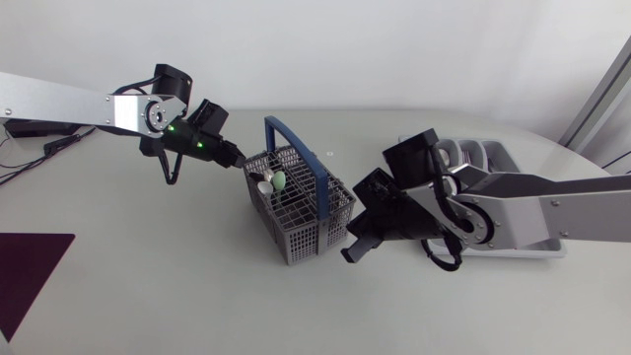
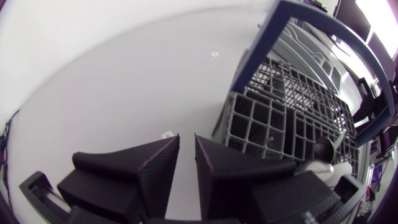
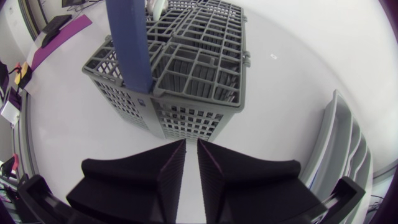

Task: Unload the cutlery basket into the drawer organizer.

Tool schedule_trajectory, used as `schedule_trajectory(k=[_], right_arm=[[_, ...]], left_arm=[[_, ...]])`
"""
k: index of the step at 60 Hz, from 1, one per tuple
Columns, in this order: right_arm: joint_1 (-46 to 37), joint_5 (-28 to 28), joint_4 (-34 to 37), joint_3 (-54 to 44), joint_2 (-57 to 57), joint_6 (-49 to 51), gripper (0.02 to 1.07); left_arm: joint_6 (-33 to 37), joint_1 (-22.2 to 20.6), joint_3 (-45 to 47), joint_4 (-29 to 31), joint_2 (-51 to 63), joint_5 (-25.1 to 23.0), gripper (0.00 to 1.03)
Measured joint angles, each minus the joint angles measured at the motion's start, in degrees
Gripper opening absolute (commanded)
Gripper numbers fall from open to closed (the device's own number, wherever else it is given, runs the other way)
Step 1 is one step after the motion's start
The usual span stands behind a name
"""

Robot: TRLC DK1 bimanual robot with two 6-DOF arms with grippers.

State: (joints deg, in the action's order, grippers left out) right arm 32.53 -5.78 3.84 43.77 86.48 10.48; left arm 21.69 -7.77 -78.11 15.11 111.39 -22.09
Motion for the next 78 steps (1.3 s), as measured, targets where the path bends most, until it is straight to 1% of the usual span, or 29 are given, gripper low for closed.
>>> schedule_trajectory(k=[7,16,32,36,43,50,55,61,69,72,76,78], right_arm=[[-0.7,-0.1,-1.3,0.6,1.0,-0.2,0.13],[-3.8,-0.4,-1.5,2.8,2.3,-0.2,0.13],[-8.0,-0.6,-2.6,10.0,9.1,-0.2,0.14],[-8.8,-0.5,-2.6,11.9,10.8,-0.1,0.14],[-10.2,-0.3,-2.6,14.7,13.0,0.0,0.15],[-10.5,0.1,-3.1,16.8,14.3,0.1,0.15],[-10.5,0.0,-3.3,16.9,14.4,0.1,0.16],[-10.5,-0.5,-3.5,16.5,14.1,0.3,0.17],[-11.2,-1.0,-3.9,12.9,10.7,0.3,0.18],[-11.6,-1.3,-4.0,11.5,8.9,0.5,0.23],[-12.2,-1.3,-4.1,9.4,5.7,0.7,0.37],[-12.4,-1.3,-4.1,8.4,4.1,0.7,0.39]], left_arm=[[1.1,-0.3,2.2,0.3,-0.4,-0.5,0.26],[2.8,-0.3,6.3,1.1,-3.3,-1.9,0.26],[3.9,-0.5,15.3,1.6,-10.8,-2.6,0.27],[3.9,-1.3,17.5,2.0,-12.9,-2.5,0.26],[3.9,-3.9,21.3,2.7,-16.5,-2.2,0.26],[3.9,-5.6,23.1,3.4,-18.5,-2.1,0.26],[3.9,-5.2,23.1,3.4,-19.4,-2.0,0.27],[3.9,-3.1,23.1,3.4,-21.7,-1.4,0.27],[3.9,-0.6,23.0,4.5,-28.2,0.1,0.27],[3.9,-0.5,23.0,5.3,-30.3,0.2,0.27],[3.8,-0.9,23.0,6.9,-33.9,1.2,0.27],[3.8,-1.4,23.0,7.7,-35.4,1.9,0.27]])
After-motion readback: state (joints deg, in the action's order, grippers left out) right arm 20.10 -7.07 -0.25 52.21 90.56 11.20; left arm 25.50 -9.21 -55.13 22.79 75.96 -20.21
